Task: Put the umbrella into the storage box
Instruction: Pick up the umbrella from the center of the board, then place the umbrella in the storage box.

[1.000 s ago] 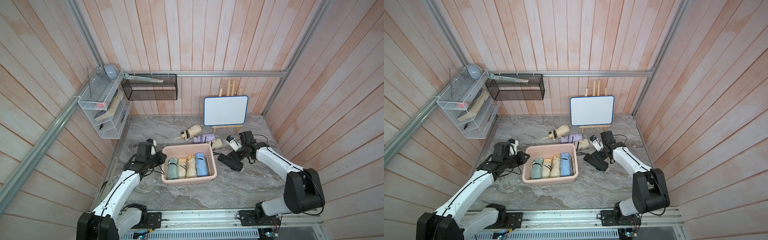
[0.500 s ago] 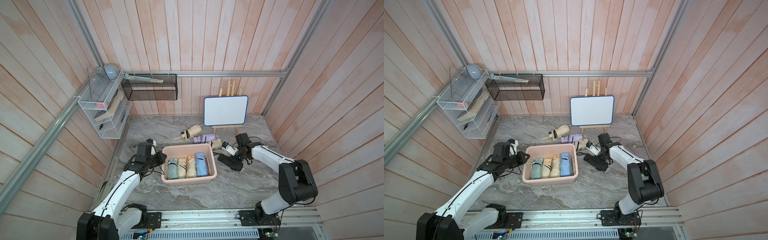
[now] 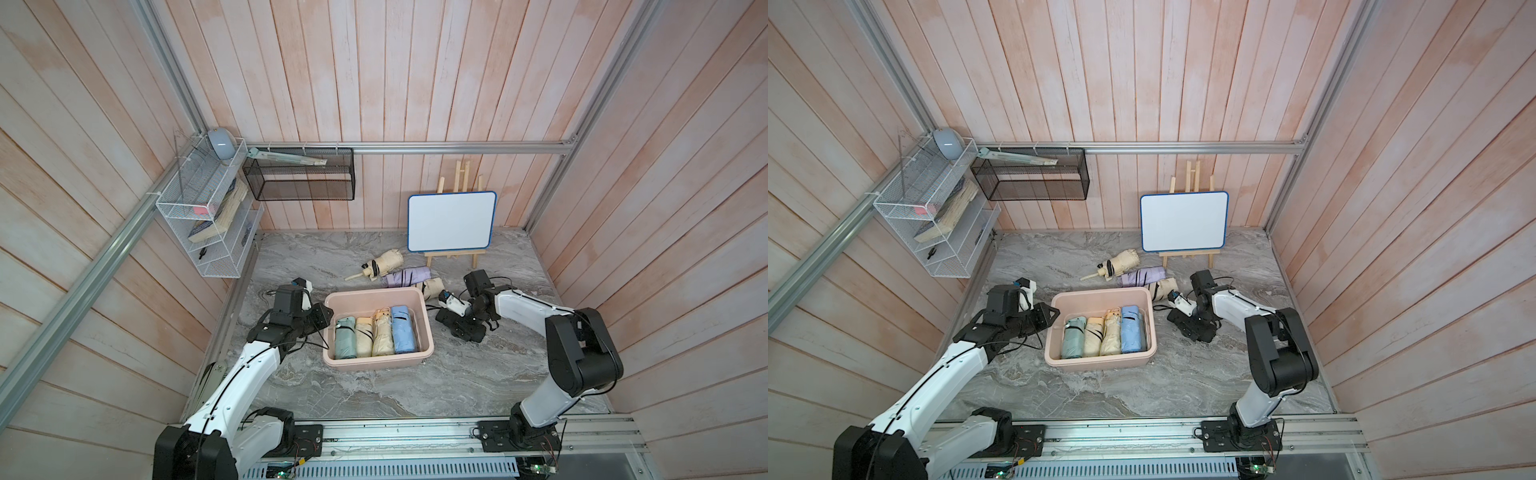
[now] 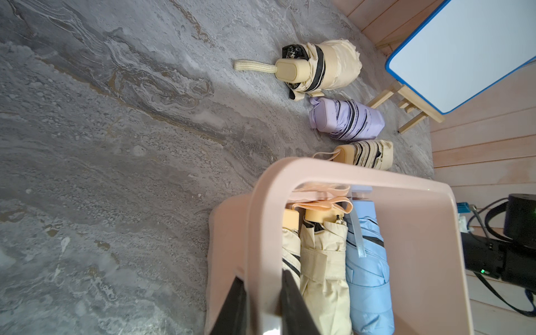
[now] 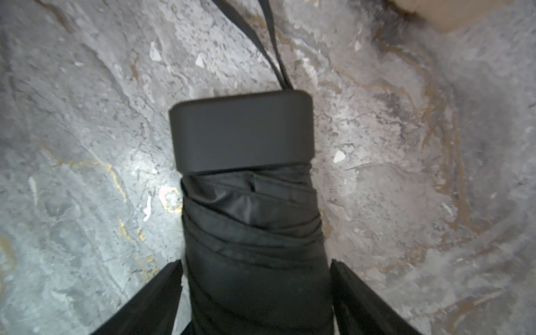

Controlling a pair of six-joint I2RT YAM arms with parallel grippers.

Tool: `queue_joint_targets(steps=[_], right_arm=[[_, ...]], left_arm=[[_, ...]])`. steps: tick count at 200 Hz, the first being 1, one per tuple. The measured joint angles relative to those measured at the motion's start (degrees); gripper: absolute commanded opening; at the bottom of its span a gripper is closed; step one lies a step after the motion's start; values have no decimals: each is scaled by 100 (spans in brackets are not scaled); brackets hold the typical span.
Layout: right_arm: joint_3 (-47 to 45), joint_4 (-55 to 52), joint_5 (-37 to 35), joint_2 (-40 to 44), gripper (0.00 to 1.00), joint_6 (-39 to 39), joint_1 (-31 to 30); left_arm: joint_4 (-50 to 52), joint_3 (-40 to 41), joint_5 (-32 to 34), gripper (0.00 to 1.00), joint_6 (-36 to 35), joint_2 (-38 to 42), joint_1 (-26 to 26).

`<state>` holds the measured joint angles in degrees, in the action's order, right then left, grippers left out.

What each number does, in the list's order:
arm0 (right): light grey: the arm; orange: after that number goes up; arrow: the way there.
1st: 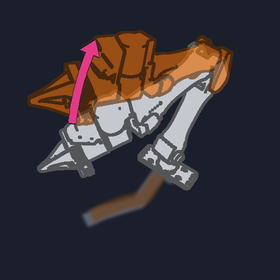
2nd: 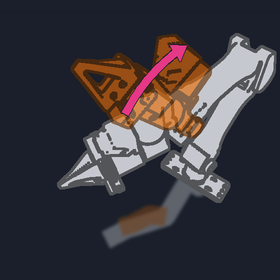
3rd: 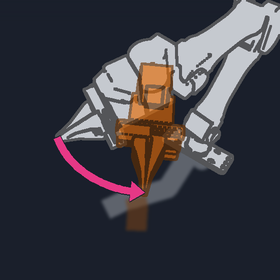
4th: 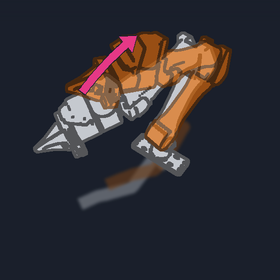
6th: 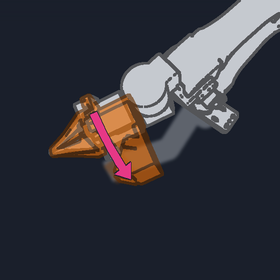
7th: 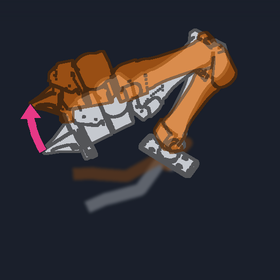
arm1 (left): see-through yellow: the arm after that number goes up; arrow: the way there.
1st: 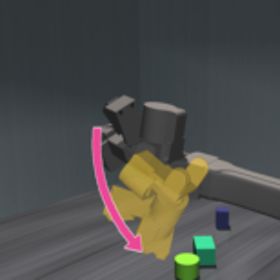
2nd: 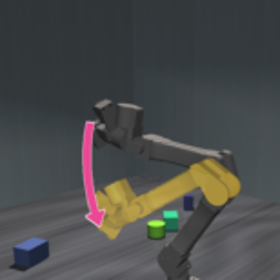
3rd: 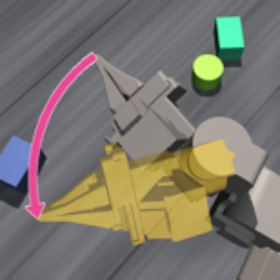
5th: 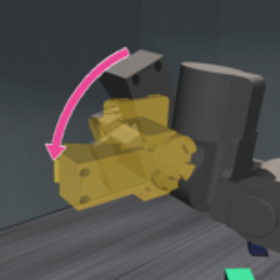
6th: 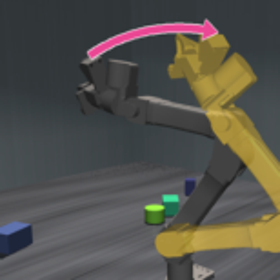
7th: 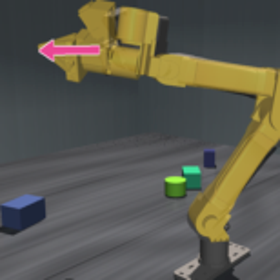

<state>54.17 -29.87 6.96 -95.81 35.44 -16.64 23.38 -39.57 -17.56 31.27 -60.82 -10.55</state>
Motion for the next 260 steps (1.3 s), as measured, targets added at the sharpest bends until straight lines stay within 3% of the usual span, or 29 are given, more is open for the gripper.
queue_joint_targets(steps=[24, 52, 84, 163, 225, 260], right_arm=[[-2, 50, -15, -63, 71, 0, -24], [-2, 76, -24, -61, 49, 33, -57], [-31, 146, -22, 4, 41, 22, -59], [-188, 162, -7, 1025, 35, -660, -59], [-96, -68, -111, 1602, 33, -2691, -92], [-81, -345, -160, 2367, 32, -3801, -140]], left_arm=[[-28, 28, -2, 0, 17, 28, 0], [-28, 37, -2, 0, 33, 42, 0], [-26, 39, -4, 0, 46, 46, 0], [-26, 42, -28, 0, 42, 44, 2], [-28, 42, -83, 0, 44, 39, 7], [-31, 42, -177, 0, 72, 24, 4]])
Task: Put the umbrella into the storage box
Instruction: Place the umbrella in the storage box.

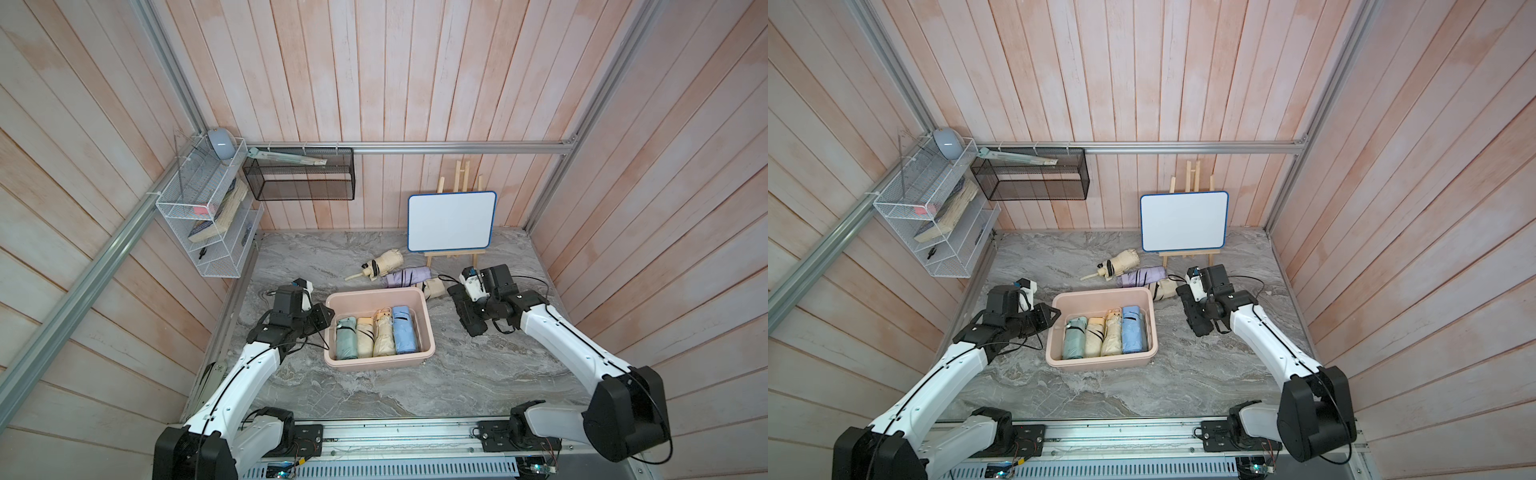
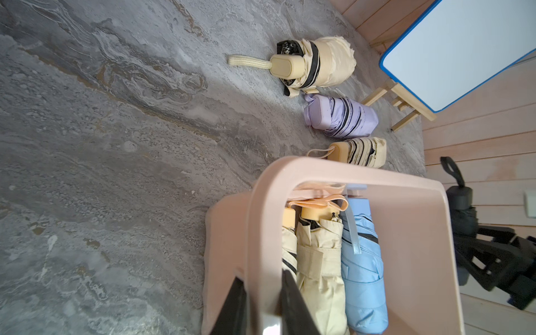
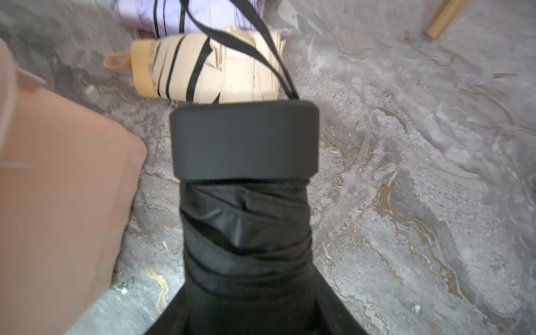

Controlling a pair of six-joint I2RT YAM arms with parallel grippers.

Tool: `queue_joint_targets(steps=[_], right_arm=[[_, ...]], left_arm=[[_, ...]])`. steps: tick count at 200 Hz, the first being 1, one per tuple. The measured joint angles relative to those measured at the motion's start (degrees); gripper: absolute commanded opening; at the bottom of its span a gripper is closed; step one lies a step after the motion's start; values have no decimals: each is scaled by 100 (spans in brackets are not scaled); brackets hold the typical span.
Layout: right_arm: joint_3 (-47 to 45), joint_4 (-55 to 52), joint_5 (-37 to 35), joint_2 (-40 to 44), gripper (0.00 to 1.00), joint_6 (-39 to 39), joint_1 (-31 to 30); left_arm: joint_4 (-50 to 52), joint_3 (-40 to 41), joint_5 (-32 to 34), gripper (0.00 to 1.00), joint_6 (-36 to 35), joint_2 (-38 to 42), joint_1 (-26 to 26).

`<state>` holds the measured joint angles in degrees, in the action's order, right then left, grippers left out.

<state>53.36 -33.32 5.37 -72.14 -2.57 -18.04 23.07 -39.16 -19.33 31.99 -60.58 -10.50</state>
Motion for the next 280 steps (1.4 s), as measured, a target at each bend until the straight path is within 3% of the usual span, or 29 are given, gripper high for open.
queue_joint_targets(steps=[64, 129, 174, 280], right_arm=[[697, -752, 4, 424, 33, -1735, -461], [2096, -859, -227, -334, 31, -3097, -2229], [2393, -555, -562, -1021, 32, -4004, -3307], [2498, -398, -1060, -2253, 38, -4951, -3703]], left_arm=[[-42, 7, 31, 0, 153, 0, -127], [-127, 7, 321, 0, 533, -22, -726], [-146, 7, 444, 0, 710, -22, -859], [-114, 66, 483, 0, 728, 85, -879]])
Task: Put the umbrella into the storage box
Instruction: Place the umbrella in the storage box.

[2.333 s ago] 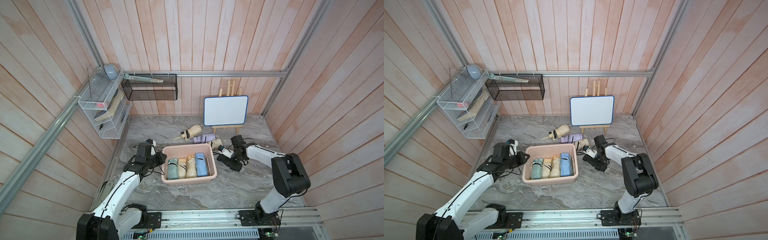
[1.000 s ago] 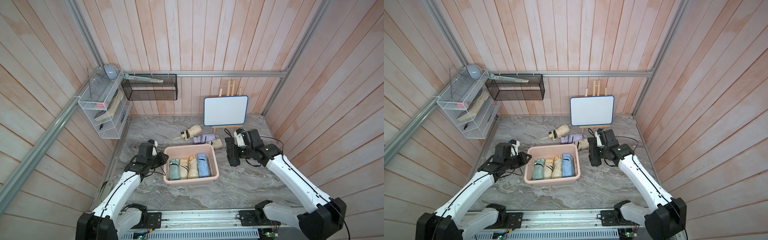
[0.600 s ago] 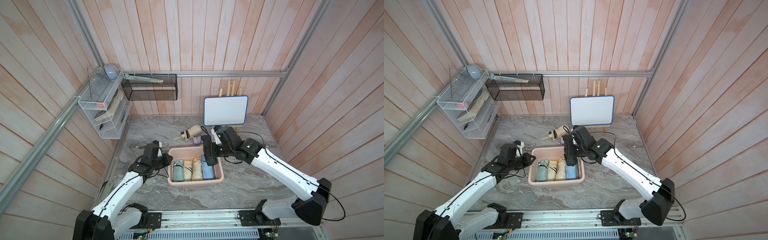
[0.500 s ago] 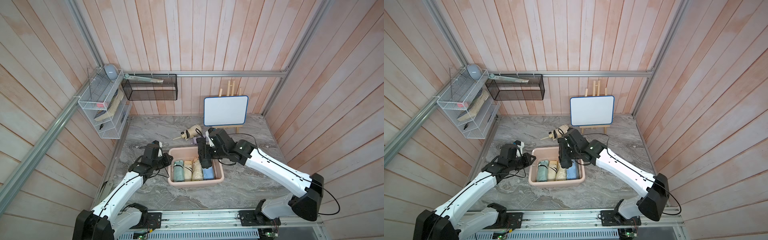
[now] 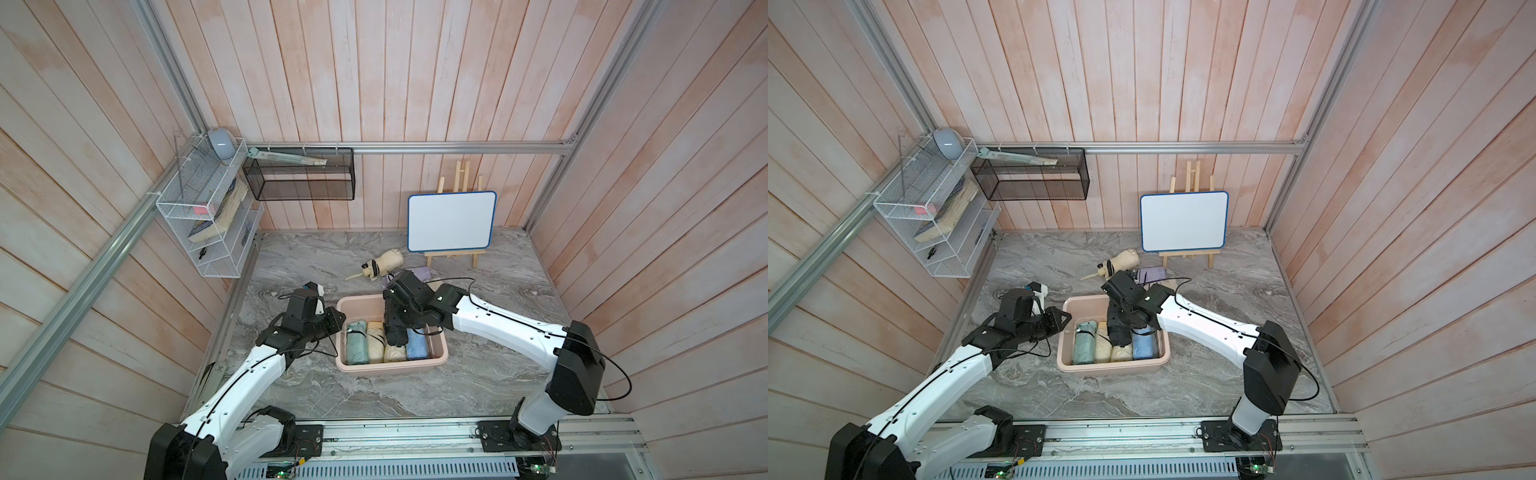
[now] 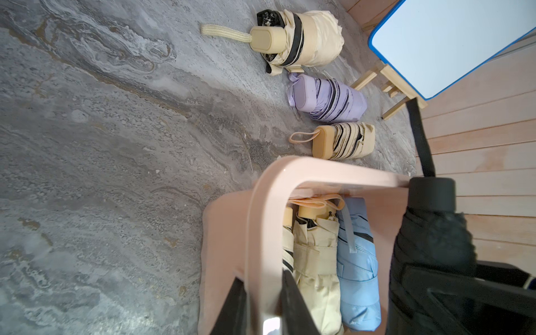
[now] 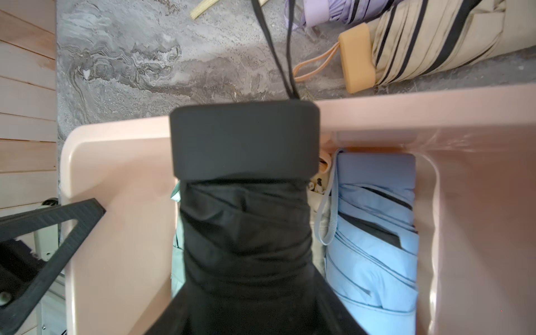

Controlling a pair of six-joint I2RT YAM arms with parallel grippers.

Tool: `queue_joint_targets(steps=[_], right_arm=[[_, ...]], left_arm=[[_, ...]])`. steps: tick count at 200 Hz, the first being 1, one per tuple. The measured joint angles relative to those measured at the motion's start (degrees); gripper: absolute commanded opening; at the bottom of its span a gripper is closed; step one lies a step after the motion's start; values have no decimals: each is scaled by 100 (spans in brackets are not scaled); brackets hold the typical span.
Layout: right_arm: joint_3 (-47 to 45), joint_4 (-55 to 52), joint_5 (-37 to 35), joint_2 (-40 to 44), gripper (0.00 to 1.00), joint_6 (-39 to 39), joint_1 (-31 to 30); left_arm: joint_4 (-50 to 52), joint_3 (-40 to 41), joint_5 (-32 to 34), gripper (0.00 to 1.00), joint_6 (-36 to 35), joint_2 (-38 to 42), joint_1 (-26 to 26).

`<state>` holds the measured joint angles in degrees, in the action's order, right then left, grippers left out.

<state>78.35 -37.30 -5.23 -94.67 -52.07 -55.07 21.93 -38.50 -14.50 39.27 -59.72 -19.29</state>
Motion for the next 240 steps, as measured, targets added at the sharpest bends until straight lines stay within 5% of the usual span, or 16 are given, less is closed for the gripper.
queue_joint_targets(steps=[150, 240], right_arm=[[-42, -391, -367, -334, 40, -345, -79], [-269, -435, -411, -610, 85, -280, -138]], left_arm=[[-4, 4, 0, 0, 4, -4, 0], [-7, 4, 2, 0, 0, -4, 0]])
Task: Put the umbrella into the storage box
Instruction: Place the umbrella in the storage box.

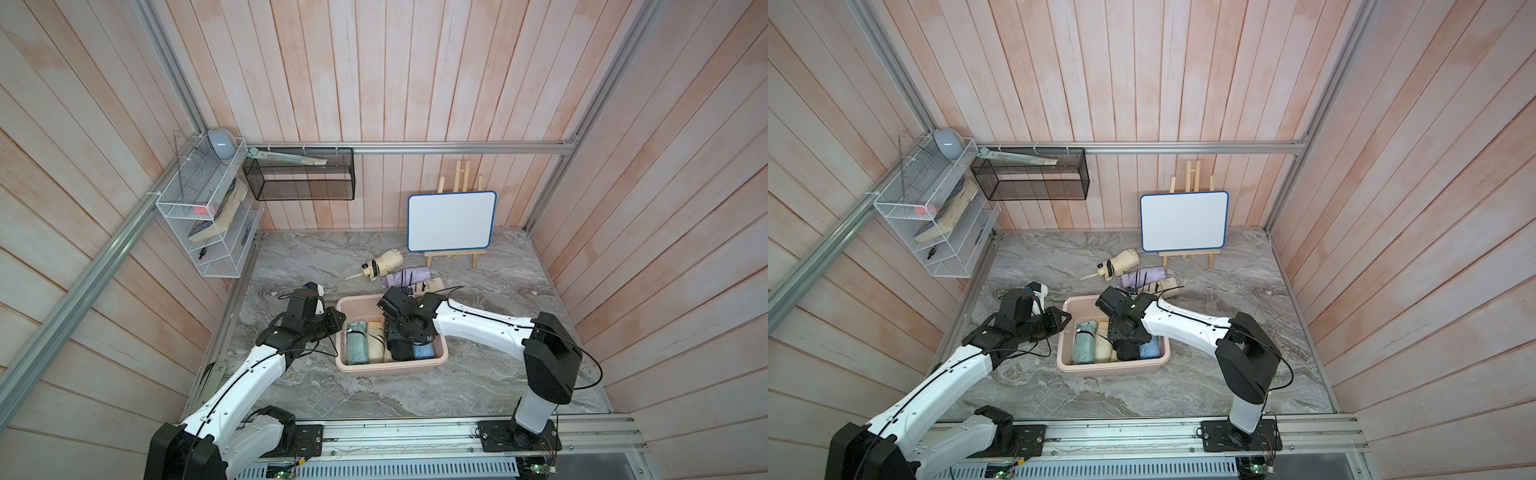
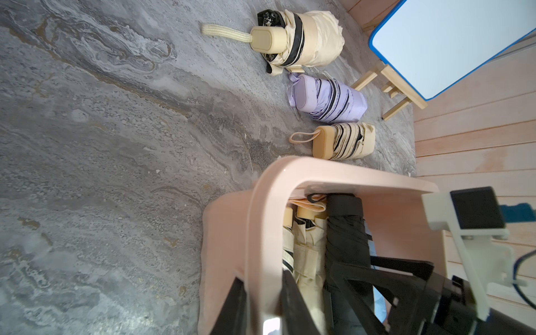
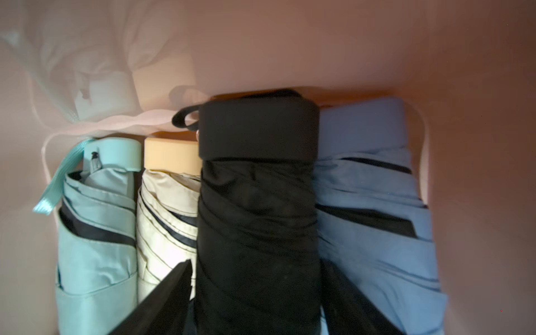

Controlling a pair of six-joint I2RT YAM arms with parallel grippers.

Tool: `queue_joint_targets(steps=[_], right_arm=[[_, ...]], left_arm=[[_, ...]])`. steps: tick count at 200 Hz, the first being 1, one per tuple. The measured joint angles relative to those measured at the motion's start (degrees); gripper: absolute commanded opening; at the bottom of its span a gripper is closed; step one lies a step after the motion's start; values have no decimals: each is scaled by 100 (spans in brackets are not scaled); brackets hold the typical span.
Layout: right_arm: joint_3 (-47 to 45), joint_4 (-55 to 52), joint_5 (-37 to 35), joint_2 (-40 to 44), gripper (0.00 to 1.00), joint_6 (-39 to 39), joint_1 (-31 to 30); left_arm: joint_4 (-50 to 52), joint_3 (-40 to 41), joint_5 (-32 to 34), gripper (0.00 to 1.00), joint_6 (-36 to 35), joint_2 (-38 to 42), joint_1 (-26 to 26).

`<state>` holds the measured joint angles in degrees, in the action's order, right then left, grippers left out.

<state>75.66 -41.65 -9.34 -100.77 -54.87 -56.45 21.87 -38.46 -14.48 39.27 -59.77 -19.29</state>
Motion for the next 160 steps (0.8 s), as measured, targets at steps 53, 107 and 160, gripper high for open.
queue_joint_targets(steps=[53, 107, 160], right_arm=[[151, -76, -192, 509, 86, 304, -2], [243, 195, -343, 1425, 84, 984, 1034], [-1130, 1322, -85, 1923, 83, 988, 3165]], left_arm=[[11, 0, 0, 0, -66, 0, 0], [151, -79, -11, 0, -271, -31, 0], [433, -258, -96, 0, -671, -125, 11]])
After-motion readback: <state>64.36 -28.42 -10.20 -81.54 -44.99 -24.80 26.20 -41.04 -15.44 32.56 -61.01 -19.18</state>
